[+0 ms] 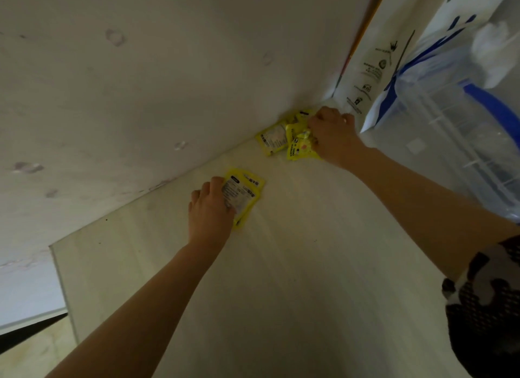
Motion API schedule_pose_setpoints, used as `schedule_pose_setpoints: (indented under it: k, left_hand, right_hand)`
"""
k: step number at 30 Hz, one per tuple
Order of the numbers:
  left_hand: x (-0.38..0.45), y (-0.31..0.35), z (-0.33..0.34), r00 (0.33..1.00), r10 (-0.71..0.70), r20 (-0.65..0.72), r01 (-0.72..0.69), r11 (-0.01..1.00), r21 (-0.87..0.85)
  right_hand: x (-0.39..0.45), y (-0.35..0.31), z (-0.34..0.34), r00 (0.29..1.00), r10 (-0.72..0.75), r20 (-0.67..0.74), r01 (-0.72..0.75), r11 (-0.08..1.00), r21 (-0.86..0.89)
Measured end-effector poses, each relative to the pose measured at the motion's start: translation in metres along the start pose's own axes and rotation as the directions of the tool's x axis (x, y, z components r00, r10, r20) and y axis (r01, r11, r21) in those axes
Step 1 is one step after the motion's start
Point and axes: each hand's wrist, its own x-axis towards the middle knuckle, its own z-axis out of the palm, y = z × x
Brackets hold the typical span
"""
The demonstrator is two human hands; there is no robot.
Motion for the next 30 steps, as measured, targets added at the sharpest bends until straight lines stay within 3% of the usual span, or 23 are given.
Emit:
schedule_pose_setpoints:
  k: [5, 8, 11, 14, 19, 21, 25, 30]
  left_hand:
    - [-0.005, 0.006, -0.003, 1.0, 0.013, -0.026, -0.016, 0.992, -0.126]
    - [-0.004, 0.012, -0.006, 1.0, -0.023, -0.009, 0.021, 0.968, -0.25]
    - [0.004, 0.023, -0.013, 0.999, -0.036, 0.015, 0.039, 0.935, -0.352]
    - [0.016, 0.038, -0.024, 1.0, -0.007, -0.015, 0.001, 0.925, -0.379]
    - [0.05, 0.068, -0.032, 0.997, 0.013, -0.082, -0.045, 0.912, -0.407]
    - [0.068, 0.076, -0.028, 0.996, 0.034, -0.082, -0.064, 0.913, -0.403]
    - [0.096, 0.089, -0.011, 0.997, 0.068, -0.025, -0.072, 0.9, -0.429]
    - [0.11, 0.101, 0.008, 0.998, 0.057, 0.013, -0.046, 0.903, -0.428]
  right_hand:
    - [-0.024, 0.004, -0.008, 0.995, -0.005, -0.097, 0.013, 0.996, 0.083]
    - [-0.041, 0.007, -0.014, 0.993, 0.088, -0.078, -0.06, 0.952, 0.3]
    - [-0.055, 0.009, -0.016, 0.974, 0.226, 0.015, -0.193, 0.794, 0.576]
    - [-0.056, 0.015, -0.019, 0.913, 0.388, 0.125, -0.358, 0.616, 0.702]
    - [-0.048, 0.029, -0.023, 0.777, 0.52, 0.355, -0.463, 0.09, 0.882]
    - [-0.04, 0.033, -0.019, 0.742, 0.528, 0.412, -0.459, -0.047, 0.887]
    - [-0.023, 0.034, -0.013, 0.711, 0.538, 0.452, -0.448, -0.149, 0.882]
    - [-0.008, 0.025, -0.013, 0.674, 0.557, 0.486, -0.476, -0.177, 0.861]
